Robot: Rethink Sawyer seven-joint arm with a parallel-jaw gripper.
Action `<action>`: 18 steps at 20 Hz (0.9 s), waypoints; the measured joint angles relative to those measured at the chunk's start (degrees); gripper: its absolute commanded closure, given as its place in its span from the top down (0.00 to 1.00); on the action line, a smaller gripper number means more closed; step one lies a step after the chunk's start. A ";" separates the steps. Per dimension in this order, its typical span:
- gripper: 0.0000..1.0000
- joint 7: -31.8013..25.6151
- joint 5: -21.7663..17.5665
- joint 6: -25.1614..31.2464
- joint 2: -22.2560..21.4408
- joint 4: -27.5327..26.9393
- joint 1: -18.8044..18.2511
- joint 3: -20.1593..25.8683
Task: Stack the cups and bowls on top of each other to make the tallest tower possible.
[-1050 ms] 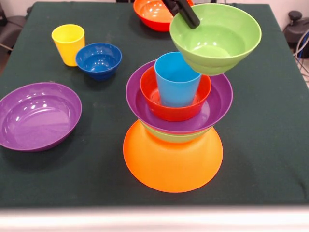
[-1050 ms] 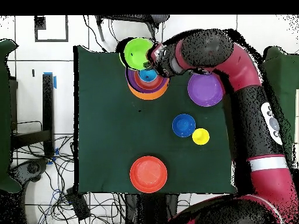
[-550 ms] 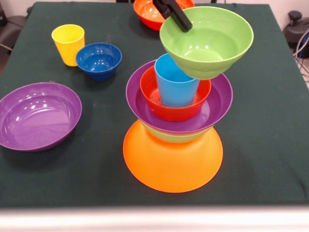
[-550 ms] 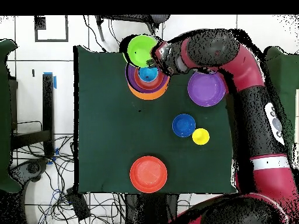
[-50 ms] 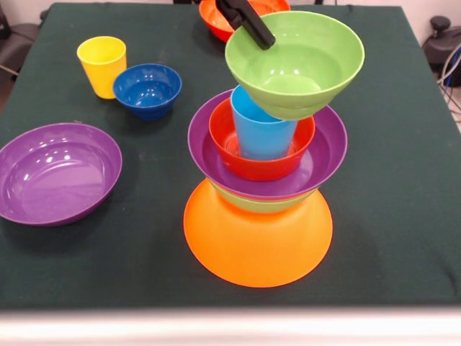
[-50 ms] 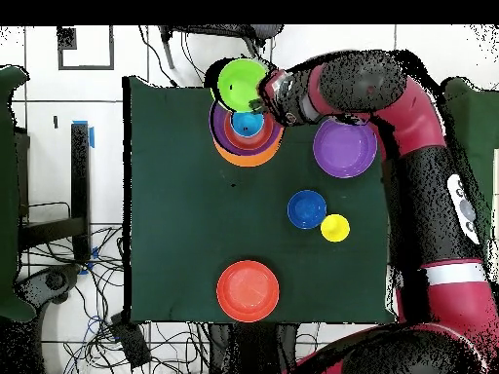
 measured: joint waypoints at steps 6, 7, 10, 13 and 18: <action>0.00 0.00 0.00 0.00 0.07 0.00 -0.10 0.45; 0.00 0.00 0.00 0.00 0.07 0.00 -0.13 0.51; 0.00 0.00 0.00 0.00 0.07 0.01 -0.29 0.76; 0.00 0.00 0.00 0.00 0.07 0.15 -0.76 1.15; 0.00 0.00 0.00 0.01 0.07 0.56 -2.33 2.02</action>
